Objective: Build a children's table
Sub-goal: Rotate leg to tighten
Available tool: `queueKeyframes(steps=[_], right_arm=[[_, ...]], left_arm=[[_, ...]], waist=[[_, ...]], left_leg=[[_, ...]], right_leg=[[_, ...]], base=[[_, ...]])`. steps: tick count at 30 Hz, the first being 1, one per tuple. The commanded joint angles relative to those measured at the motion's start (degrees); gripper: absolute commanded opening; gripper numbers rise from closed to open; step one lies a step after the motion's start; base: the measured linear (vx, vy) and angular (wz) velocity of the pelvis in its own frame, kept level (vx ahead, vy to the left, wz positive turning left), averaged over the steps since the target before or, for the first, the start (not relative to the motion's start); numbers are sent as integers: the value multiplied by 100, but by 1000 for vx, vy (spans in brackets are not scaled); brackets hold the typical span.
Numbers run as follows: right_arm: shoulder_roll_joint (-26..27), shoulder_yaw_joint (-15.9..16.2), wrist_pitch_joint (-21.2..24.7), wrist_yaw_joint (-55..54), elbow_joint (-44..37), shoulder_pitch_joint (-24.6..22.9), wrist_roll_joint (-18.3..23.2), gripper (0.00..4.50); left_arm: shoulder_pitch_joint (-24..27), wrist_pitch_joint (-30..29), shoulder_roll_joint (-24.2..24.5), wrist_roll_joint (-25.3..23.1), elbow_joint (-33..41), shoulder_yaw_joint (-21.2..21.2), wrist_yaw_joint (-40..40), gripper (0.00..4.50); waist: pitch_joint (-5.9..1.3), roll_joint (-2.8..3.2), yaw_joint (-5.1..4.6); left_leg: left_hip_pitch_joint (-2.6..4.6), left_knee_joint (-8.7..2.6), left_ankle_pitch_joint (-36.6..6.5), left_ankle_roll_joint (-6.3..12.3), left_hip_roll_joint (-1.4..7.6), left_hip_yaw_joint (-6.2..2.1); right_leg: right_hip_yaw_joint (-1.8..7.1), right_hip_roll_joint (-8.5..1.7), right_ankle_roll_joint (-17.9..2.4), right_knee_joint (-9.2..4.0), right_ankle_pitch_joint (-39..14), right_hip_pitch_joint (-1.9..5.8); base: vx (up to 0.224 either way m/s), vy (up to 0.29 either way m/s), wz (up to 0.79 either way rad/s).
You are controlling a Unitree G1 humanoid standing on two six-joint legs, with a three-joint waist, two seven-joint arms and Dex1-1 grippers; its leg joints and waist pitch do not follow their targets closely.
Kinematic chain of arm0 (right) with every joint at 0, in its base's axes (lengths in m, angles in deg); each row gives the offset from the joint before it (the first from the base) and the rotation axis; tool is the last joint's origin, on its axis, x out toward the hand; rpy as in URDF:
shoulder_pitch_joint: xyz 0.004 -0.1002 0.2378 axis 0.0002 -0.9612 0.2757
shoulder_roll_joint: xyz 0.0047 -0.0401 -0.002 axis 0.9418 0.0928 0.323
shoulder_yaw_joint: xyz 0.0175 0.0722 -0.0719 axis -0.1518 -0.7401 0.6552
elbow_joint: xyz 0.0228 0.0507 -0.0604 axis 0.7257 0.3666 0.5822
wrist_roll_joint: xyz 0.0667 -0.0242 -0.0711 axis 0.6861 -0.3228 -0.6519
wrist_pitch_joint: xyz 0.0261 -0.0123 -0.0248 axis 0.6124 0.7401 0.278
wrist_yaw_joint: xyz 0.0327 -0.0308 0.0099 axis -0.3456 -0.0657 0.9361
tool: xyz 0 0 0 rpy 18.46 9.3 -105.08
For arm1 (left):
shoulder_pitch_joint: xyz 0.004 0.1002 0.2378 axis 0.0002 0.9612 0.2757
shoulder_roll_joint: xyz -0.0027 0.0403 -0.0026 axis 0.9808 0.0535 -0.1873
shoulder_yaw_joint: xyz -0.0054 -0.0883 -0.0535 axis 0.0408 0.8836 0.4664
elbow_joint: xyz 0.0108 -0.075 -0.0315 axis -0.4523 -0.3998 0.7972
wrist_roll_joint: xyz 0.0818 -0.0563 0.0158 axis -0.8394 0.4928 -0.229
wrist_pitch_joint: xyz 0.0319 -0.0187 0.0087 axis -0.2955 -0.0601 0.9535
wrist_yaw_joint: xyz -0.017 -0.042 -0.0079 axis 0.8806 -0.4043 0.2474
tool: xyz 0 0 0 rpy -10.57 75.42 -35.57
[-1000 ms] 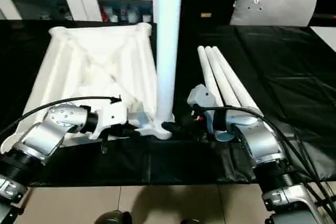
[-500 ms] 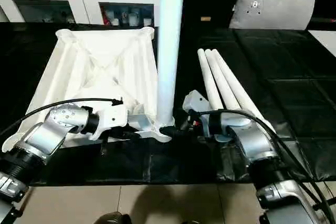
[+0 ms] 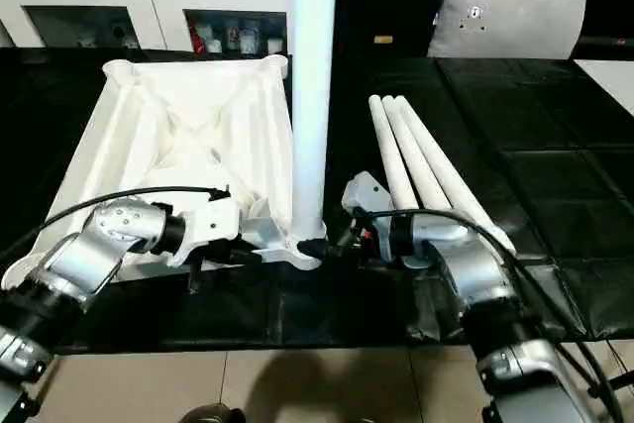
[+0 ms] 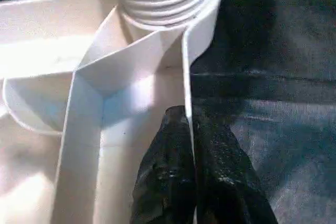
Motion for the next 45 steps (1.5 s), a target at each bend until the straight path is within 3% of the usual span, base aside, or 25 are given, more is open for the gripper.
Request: queueKeyframes(steps=[1,4,5,7,8,10,12,16,19,20,21,22,23,24,26,28,29,30,31,33,37,39,43,45], right_arm=[[366,-20,509,-754,3,-26,-15,274],[604,-169,677,-1179,99,-5,26,272],[761,-281,743,-1429,187,24,81,267],[1309,-557,693,-2492,752,219,-31,264],[1309,-557,693,-2492,752,219,-31,262],[1503,-643,650,-2948,1068,349,-160,259],[1555,-678,664,-3050,1102,371,-182,258],[1599,-696,705,-3292,1185,368,-306,256],[1618,-767,704,-3411,1252,385,-333,256],[1621,-796,703,-3420,1268,390,-323,256],[1623,-824,702,-3402,1280,396,-288,256],[1602,-874,649,-3380,1270,402,-236,291],[1581,-920,639,-3259,1235,392,-143,291],[1545,-930,586,-3195,1201,381,-135,326],[1351,-923,373,-2924,1037,321,-134,328],[1212,-918,256,-2725,929,299,-113,358],[1115,-912,194,-2577,850,285,-94,367],[991,-881,119,-2397,765,270,-96,373],[838,-852,43,-2176,659,251,-91,379],[571,-803,-49,-1705,442,210,-30,389],[297,-764,-155,-1158,212,172,61,423],[-37,-646,-148,-381,-80,123,235,443],[-360,-380,-366,191,-212,82,131,443],[-461,-239,-613,326,-115,115,-50,443]], left_arm=[[334,-819,-364,50,250,-268,276,0],[422,-1228,-550,128,416,-138,569,0],[452,-1442,-718,158,483,-34,821,0],[468,-2334,-1577,229,753,438,1926,0],[468,-2334,-1577,229,753,438,1926,0],[361,-2621,-1998,73,769,627,2550,0],[344,-2685,-2045,-14,800,607,2648,0],[304,-2841,-2066,-234,806,596,2926,0],[307,-2947,-2070,-267,859,618,2999,0],[309,-2987,-2063,-269,882,620,3013,0],[310,-3038,-2056,-260,910,618,3034,0],[314,-3037,-1992,-235,945,579,3001,0],[321,-2971,-1916,-235,949,525,2938,0],[330,-2861,-1831,-256,944,461,2860,0],[344,-2470,-1550,-333,854,275,2551,0],[335,-2316,-1417,-358,780,215,2412,0],[330,-2254,-1345,-359,746,193,2339,0],[314,-2170,-1280,-362,691,177,2267,0],[299,-2031,-1197,-368,632,147,2163,0],[295,-1774,-1028,-366,576,54,1904,0],[285,-1534,-824,-333,505,-77,1638,0],[250,-1041,-546,-324,339,-256,1220,0],[174,-434,-350,-345,17,-341,847,0],[137,-135,-264,-297,-107,-373,587,0]], waist=[[-320,-10,-22],[-273,-9,-136],[-252,-8,-154],[-224,-11,-236],[-227,-6,-264],[-225,-3,-329],[-241,10,-363],[-218,-7,-384],[-201,19,-403],[-188,33,-430],[-189,47,-467],[-184,92,-488],[-185,91,-498],[-185,128,-480],[-204,92,-451],[-257,98,-366],[-261,91,-346],[-291,88,-332],[-313,85,-287],[-332,85,-243],[-352,42,-165],[-380,51,-129],[-370,20,-59],[-367,34,-48]], left_leg=[[55,-416,-1589,127,409,-166],[109,-414,-2172,-60,367,-197],[117,-417,-2361,-97,354,-225],[189,-397,-2694,-213,344,-253],[209,-385,-2747,-239,343,-259],[177,-403,-2892,-228,329,-295],[156,-438,-2948,-149,327,-305],[170,-422,-2972,-91,300,-294],[207,-399,-3115,-107,288,-306],[249,-386,-3297,-128,285,-315],[227,-412,-3438,-144,298,-346],[210,-470,-3652,-187,352,-381],[180,-500,-3712,-204,372,-398],[209,-523,-3876,-262,382,-404],[210,-498,-3682,-232,348,-390],[169,-496,-3117,-153,372,-322],[147,-501,-2976,-119,378,-310],[82,-509,-2635,-53,387,-295],[60,-500,-2293,23,404,-262],[56,-474,-1962,129,399,-214],[12,-413,-1451,353,386,-171],[-1,-369,-1070,478,377,-151],[-26,-325,-966,634,359,-141],[6,-341,-1146,507,375,-143]], right_leg=[[345,-426,-1224,-392,-1602,211],[319,-461,-950,-520,-2785,169],[294,-472,-734,-589,-3259,163],[241,-480,-516,-687,-3798,94],[229,-479,-506,-695,-3815,77],[169,-450,-374,-731,-3847,106],[152,-434,-304,-770,-3611,130],[156,-447,-239,-813,-3793,77],[114,-448,-128,-872,-4045,39],[54,-428,-71,-920,-4128,15],[-8,-416,-33,-918,-4029,68],[-52,-402,-38,-895,-3794,122],[-46,-405,-48,-862,-3663,154],[-15,-416,-97,-859,-3547,130],[33,-470,-186,-856,-3488,122],[157,-498,-414,-794,-2997,118],[169,-502,-486,-775,-2820,128],[189,-478,-619,-696,-2402,187],[212,-463,-747,-637,-1948,193],[235,-453,-911,-584,-1603,193],[266,-460,-1029,-526,-1359,216],[264,-454,-1203,-454,-922,244],[250,-432,-1239,-435,-823,249],[244,-439,-1172,-453,-1252,243]], base=[[0,0,0],[0,0,0],[0,0,0],[0,0,0],[0,0,0],[0,0,0],[0,0,0],[0,0,0],[0,0,0],[0,0,0],[0,0,0],[0,0,0],[0,0,0],[0,0,0],[0,0,0],[0,0,0],[0,0,0],[0,0,0],[0,0,0],[0,0,0],[39,-25,1],[0,0,0],[0,0,0],[0,0,0]])
